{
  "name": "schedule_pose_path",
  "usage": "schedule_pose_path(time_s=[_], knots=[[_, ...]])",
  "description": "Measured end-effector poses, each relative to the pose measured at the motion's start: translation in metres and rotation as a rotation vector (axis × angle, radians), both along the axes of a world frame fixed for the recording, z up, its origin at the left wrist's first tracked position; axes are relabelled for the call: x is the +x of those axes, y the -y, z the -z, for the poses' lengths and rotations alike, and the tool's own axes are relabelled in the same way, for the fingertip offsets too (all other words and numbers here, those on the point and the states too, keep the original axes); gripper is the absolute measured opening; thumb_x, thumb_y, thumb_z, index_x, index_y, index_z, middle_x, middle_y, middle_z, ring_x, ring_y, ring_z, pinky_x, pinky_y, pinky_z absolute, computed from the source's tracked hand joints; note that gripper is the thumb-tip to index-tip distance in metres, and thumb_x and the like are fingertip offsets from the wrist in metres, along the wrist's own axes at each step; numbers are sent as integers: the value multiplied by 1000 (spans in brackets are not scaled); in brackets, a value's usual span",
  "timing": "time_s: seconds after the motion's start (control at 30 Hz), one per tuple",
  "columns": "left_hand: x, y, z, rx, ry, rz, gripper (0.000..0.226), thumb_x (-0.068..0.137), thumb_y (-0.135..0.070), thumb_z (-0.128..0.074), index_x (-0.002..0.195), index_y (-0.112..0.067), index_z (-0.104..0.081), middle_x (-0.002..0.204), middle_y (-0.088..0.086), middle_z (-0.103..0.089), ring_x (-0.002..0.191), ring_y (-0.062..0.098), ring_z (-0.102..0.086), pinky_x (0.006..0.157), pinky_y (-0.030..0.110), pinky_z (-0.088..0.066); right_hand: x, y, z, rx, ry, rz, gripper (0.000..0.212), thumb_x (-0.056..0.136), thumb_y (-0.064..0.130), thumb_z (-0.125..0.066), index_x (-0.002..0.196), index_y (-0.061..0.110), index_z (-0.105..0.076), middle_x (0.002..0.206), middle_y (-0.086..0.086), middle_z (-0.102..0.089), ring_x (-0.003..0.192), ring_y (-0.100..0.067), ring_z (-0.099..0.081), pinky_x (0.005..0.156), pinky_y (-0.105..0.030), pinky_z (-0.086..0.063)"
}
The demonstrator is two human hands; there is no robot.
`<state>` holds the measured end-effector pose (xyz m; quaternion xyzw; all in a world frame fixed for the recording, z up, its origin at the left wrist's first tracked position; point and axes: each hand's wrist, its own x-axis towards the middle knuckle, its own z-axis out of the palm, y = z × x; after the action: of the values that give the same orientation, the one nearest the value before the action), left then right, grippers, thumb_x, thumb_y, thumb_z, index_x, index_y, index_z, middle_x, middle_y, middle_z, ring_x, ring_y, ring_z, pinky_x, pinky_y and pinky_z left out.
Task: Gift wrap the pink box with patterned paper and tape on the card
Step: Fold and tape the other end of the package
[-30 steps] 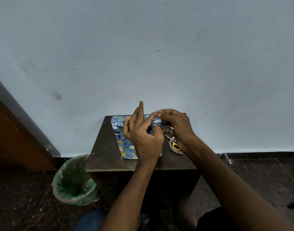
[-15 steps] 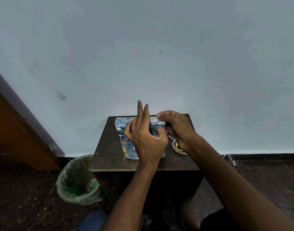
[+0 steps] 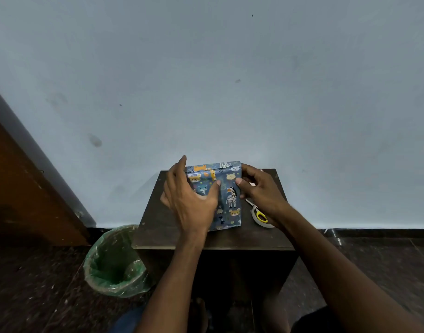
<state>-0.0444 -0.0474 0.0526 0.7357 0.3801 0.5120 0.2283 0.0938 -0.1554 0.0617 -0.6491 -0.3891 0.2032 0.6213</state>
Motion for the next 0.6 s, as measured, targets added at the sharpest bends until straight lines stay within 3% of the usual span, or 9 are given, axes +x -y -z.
schedule_pose_path(time_s=[0.1, 0.17, 0.3, 0.37, 0.47, 0.53, 0.6], knots=[[-5, -6, -2, 11, 40, 31, 86, 67, -43, -97, 143, -30, -58, 131, -7, -56, 123, 20, -58, 102, 50, -44, 4, -4, 1, -1, 61, 55, 36, 106, 4, -53, 135, 21, -67, 110, 14, -74, 95, -2, -66, 70, -24, -54], [-6, -4, -3, 15, 41, 61, 82, 66, -42, -98, 138, -33, -62, 123, -11, -53, 116, 13, -61, 97, 39, -37, 7, -6, 2, 0, 102, 77, 39, 107, 5, -52, 139, 22, -65, 121, 4, -72, 106, -9, -65, 76, -27, -56], [-5, 5, -5, 38, 70, 93, 71, 67, -34, -98, 130, -33, -66, 117, -18, -52, 110, 6, -62, 92, 27, -29, 7, -9, 2, 35, 105, 72, 42, 107, 1, -49, 143, 17, -62, 124, 7, -74, 105, 0, -66, 81, -26, -58], [-6, 7, -6, 11, 109, 93, 65, 69, -29, -98, 127, -31, -68, 116, -19, -52, 110, 7, -62, 94, 33, -36, 6, -11, 2, 67, 84, 40, 45, 105, -2, -51, 144, 17, -60, 130, 8, -72, 116, -3, -67, 90, -26, -57], [-6, 5, -4, -7, 160, 114, 51, 74, -26, -95, 118, -28, -72, 115, -15, -55, 110, 11, -64, 96, 52, -53, 4, -12, 1, 100, 59, 46, 57, 101, -1, -60, 153, 21, -50, 142, 4, -64, 128, -8, -61, 102, -29, -55], [-6, 4, -4, -4, 166, 134, 46, 75, -26, -94, 116, -28, -74, 114, -15, -55, 109, 12, -64, 92, 54, -55, -1, -10, -3, 118, 194, 89, 64, 99, 1, -65, 156, 27, -46, 149, 6, -53, 135, -5, -53, 97, -22, -53], [-6, 3, -5, -5, 161, 154, 44, 75, -27, -94, 114, -29, -75, 113, -16, -56, 109, 12, -65, 91, 54, -55, -3, -10, -5, 140, 445, 110, 65, 98, 2, -66, 155, 25, -46, 158, 7, -44, 146, -11, -41, 104, -30, -51]])
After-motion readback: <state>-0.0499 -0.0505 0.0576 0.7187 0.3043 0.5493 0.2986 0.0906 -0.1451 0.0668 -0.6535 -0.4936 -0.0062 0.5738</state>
